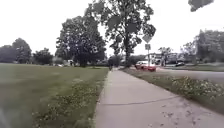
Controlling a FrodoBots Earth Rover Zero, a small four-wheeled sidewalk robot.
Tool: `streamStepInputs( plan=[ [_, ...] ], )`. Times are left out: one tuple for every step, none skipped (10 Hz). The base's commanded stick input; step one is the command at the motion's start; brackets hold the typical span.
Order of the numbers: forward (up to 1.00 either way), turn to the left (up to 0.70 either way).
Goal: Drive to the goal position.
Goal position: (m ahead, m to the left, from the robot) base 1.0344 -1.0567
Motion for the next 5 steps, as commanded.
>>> streamStepInputs(
  plan=[
    [0.70,0.00],
    [0.70,0.00],
    [0.70,0.00],
    [0.70,0.00],
    [0.70,0.00]
  ],
)
